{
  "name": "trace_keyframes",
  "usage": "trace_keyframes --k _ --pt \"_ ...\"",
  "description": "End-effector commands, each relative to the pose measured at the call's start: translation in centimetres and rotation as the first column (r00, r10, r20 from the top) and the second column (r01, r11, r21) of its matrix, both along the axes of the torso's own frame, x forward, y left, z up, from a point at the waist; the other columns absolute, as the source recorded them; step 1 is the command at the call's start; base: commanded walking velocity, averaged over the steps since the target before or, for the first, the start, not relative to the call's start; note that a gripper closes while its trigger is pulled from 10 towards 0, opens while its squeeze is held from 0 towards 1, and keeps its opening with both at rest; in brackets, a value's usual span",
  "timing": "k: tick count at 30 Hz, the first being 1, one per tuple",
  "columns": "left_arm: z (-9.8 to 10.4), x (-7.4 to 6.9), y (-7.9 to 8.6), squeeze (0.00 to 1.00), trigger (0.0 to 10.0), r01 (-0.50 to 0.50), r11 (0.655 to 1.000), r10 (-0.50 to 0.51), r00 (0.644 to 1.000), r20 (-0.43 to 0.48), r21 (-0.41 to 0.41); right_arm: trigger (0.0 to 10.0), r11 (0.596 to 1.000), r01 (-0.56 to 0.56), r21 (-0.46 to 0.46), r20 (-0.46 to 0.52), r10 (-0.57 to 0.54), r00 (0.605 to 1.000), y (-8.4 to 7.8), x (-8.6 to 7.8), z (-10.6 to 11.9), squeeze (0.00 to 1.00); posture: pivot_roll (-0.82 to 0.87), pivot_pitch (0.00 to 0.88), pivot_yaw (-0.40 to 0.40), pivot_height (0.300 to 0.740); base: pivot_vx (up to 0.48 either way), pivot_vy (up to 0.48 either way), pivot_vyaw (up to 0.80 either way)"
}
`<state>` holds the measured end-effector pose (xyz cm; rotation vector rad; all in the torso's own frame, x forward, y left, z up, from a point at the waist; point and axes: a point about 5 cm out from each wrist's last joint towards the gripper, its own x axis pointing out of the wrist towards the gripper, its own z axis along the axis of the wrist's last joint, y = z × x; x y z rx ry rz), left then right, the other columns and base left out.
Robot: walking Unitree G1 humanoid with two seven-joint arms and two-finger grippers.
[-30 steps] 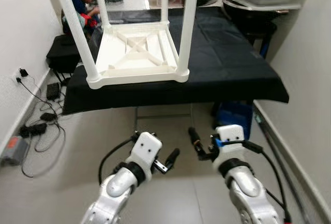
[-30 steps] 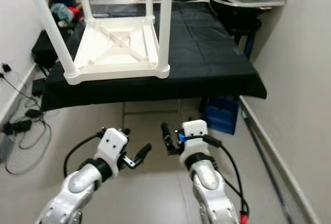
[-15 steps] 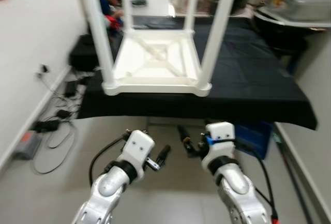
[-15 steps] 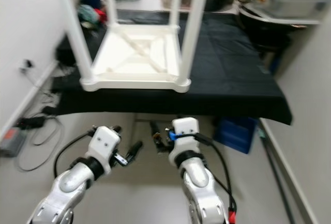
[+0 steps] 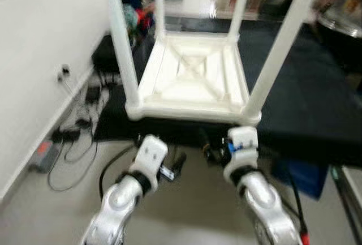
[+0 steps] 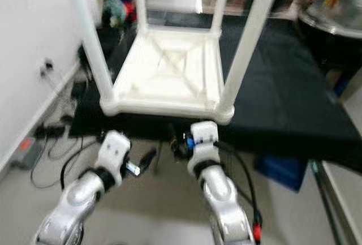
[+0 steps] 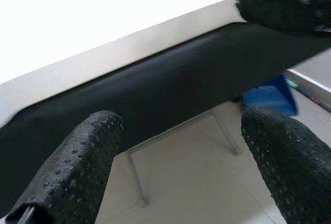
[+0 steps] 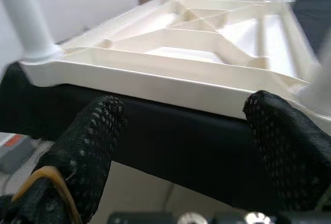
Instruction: Building children table
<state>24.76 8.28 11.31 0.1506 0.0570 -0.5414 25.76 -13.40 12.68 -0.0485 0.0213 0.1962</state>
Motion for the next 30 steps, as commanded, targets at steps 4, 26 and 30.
trace_keyframes --k 4,26,30 --pt "0.1 -0.2 -0.1 0.0 10.0 0.01 1.0 -0.01 1.0 0.0 -0.008 10.0 0.999 0.038 -0.017 -0.005 -0.038 0.999 -0.8 -0.1 -0.1 0.0 0.09 0.033 -0.014 0.74 0.0 0.0 0.0" --pt "0.4 0.0 -0.3 0.0 10.0 0.009 1.0 -0.008 1.0 0.015 -0.024 10.0 0.389 -0.011 -0.921 0.216 0.535 0.817 -0.9 3.8 8.9 0.0 0.07 0.044 -0.018 0.74 0.0 0.0 -0.18" --pt "0.4 0.0 -0.3 0.0 10.0 0.009 1.0 -0.009 1.0 0.012 -0.025 10.0 0.122 0.015 -0.992 0.08 0.554 0.828 -1.4 5.1 8.8 0.0 0.06 0.047 -0.015 0.74 0.0 0.0 0.0"
